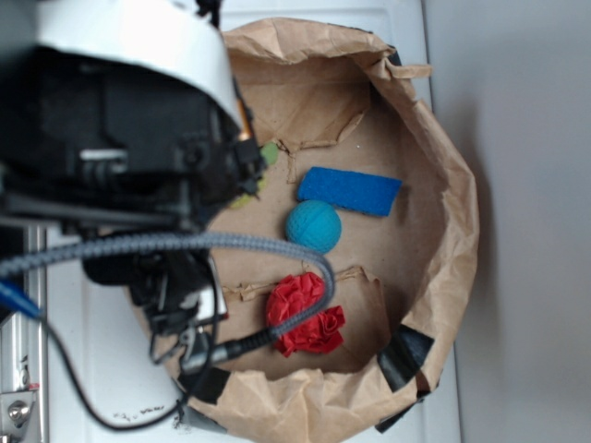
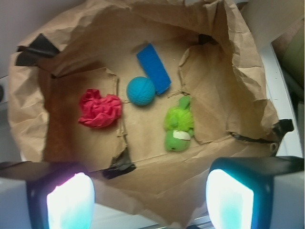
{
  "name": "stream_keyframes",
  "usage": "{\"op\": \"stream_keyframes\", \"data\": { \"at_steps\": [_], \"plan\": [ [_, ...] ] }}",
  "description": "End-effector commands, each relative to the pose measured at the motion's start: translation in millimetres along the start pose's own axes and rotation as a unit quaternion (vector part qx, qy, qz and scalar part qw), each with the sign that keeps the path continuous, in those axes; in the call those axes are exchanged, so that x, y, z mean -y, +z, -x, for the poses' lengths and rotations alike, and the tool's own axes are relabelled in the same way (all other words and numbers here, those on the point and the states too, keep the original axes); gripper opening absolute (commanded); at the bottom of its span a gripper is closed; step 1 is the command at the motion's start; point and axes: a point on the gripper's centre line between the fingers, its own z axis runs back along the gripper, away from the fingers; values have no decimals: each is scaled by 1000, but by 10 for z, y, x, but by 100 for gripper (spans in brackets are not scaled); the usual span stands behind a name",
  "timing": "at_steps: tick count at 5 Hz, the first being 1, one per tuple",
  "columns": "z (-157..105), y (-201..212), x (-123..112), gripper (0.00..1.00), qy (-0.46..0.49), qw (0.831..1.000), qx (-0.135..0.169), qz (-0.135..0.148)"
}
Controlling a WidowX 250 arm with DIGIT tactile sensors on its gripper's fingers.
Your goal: Grab the green animal.
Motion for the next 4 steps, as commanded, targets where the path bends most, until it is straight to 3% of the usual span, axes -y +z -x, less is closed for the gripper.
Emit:
{"op": "stream_keyframes", "data": {
  "at_steps": [1, 2, 4],
  "plan": [
    [-67, 116, -41, 100, 8, 1000, 23, 4],
    [-221, -277, -158, 100, 13, 999, 32, -6],
    [-219, -878, -335, 100, 15, 998, 47, -36]
  ]
}}
